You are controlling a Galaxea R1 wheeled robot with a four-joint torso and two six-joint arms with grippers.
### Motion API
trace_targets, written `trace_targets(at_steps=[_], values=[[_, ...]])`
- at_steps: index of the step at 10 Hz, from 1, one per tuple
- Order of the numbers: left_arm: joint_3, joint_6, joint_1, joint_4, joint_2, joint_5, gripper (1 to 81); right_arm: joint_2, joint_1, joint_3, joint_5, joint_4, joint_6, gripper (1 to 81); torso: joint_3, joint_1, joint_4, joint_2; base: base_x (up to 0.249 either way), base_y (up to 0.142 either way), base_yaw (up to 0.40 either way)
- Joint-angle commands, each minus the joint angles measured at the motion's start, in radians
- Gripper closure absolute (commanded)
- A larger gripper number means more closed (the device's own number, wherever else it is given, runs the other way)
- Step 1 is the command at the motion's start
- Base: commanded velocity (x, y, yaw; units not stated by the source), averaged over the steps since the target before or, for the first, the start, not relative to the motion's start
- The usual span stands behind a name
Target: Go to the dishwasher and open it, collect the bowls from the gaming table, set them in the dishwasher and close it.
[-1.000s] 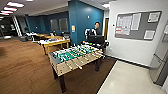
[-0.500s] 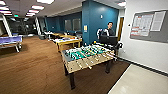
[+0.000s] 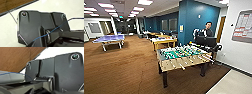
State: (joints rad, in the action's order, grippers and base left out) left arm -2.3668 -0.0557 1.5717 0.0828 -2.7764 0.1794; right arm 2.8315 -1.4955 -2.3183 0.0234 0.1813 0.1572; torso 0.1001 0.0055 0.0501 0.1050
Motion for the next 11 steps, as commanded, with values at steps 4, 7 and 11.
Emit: trace_targets(at_steps=[4, 7, 11], values=[[0.000, 0.004, -0.041, 0.014, 0.006, -0.047, 1.0, -0.005, 0.054, 0.002, -0.046, 0.017, -0.001, 1.0, 0.000, 0.000, 0.000, 0.000, 0.000, 0.000, 0.352], [0.000, 0.002, -0.041, 0.012, 0.004, -0.047, 1.0, -0.004, 0.056, -0.004, -0.046, 0.017, -0.001, 1.0, 0.000, 0.000, 0.000, 0.000, 0.000, 0.000, 0.320], [0.000, 0.004, -0.041, 0.012, 0.003, -0.049, 1.0, 0.004, 0.054, -0.019, -0.046, 0.018, -0.001, 1.0, 0.000, 0.000, 0.000, 0.000, 0.000, 0.000, 0.232]])
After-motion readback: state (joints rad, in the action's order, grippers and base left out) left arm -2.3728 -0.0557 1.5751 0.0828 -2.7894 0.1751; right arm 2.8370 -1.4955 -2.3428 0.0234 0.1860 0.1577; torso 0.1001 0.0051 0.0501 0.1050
